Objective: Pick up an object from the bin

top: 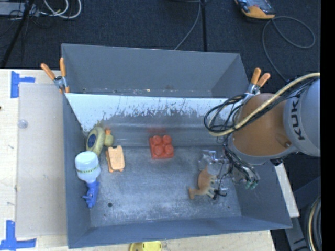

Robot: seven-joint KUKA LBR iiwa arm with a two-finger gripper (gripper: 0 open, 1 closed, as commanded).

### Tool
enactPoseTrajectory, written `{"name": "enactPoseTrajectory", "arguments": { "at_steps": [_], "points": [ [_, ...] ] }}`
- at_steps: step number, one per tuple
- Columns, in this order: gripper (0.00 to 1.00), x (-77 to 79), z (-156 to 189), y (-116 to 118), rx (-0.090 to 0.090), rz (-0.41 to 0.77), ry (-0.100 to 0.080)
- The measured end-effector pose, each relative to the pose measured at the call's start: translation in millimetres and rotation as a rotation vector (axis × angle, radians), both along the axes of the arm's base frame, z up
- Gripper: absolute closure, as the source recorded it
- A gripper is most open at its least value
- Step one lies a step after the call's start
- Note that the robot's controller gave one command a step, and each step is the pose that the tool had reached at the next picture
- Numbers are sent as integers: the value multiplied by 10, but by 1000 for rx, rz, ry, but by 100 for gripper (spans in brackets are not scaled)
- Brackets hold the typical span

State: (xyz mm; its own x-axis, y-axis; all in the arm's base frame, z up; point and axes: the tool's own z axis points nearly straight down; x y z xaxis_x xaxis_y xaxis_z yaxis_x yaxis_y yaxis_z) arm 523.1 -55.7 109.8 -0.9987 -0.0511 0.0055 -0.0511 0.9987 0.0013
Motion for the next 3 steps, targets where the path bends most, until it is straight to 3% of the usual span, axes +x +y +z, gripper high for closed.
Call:
{"name": "enactPoseTrajectory", "arguments": {
  "at_steps": [1,2,3],
  "points": [
    [0,0,0,0,0,0,0],
    [100,158,-389,108,1,-220,6],
    [100,158,-389,108,1,-220,6]
  ]
}}
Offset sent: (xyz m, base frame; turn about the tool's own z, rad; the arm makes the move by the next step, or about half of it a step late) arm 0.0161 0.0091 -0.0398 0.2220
